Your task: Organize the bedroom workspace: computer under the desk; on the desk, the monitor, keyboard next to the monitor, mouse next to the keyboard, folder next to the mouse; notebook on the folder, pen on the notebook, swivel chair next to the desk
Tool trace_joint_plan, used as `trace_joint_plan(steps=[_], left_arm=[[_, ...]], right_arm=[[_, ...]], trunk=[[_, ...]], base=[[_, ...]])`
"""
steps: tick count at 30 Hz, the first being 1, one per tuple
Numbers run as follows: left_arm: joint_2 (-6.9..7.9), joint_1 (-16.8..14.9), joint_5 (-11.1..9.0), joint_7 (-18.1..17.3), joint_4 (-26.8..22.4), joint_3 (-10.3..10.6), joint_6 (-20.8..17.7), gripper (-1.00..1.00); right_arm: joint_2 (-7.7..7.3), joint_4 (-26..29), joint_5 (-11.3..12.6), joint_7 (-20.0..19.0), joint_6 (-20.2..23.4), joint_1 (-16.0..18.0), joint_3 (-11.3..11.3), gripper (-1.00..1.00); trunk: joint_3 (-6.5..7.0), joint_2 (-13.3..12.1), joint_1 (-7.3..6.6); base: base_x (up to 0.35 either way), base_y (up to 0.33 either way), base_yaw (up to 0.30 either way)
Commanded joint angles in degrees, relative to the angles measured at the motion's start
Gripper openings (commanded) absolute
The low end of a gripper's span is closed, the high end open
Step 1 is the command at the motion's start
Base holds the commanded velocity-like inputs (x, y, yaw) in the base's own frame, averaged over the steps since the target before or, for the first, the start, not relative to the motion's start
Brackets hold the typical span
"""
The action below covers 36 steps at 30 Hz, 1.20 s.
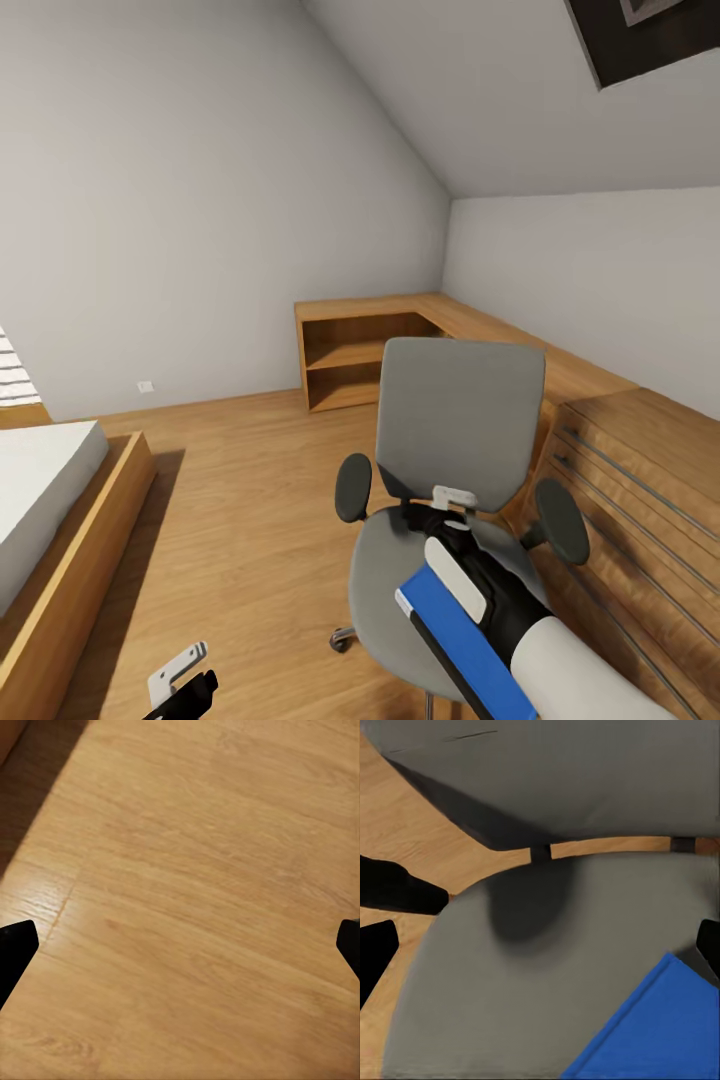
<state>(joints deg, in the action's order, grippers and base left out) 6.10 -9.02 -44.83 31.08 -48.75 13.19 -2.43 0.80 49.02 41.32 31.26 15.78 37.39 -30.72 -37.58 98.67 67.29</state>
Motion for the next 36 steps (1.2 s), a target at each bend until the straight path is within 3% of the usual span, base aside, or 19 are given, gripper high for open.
trace_joint_plan(steps=[1, 4, 10, 17, 36], left_arm=[[0.08, 0.0, -0.1, 0.5, -0.1, 0.3, -0.2, 1.00], [0.09, 0.0, -0.1, 0.5, -0.1, 0.3, -0.2, 1.00], [0.10, 0.0, -0.2, 0.4, -0.1, 0.3, -0.2, 1.00], [0.14, 0.0, -0.3, 0.4, -0.1, 0.3, -0.2, 1.00], [0.14, 0.0, -0.3, 0.3, -0.1, 0.0, -0.1, 1.00]], right_arm=[[-0.04, 0.4, 1.0, 0.7, 0.5, 0.1, -0.2, 1.00], [-0.02, 2.0, 3.8, 3.5, 1.5, 0.1, -0.1, 1.00], [-0.01, 3.3, 4.7, 6.8, 1.7, 0.0, -0.2, 1.00], [-0.08, 3.3, 4.7, 6.9, 1.6, 0.0, -0.2, 1.00], [-0.10, 3.4, 4.6, 6.8, 1.5, -1.0, -0.2, 1.00]], trunk=[[-0.06, 0.0, 0.00], [-0.06, 0.0, 0.00], [-0.02, 0.0, 0.00], [0.38, 0.0, 0.00], [1.56, 0.0, 0.00]], base=[[0.000, 0.000, 0.000], [0.000, 0.000, 0.000], [0.000, 0.000, -0.016], [-0.121, 0.073, -0.173], [-0.277, 0.188, -0.239]])
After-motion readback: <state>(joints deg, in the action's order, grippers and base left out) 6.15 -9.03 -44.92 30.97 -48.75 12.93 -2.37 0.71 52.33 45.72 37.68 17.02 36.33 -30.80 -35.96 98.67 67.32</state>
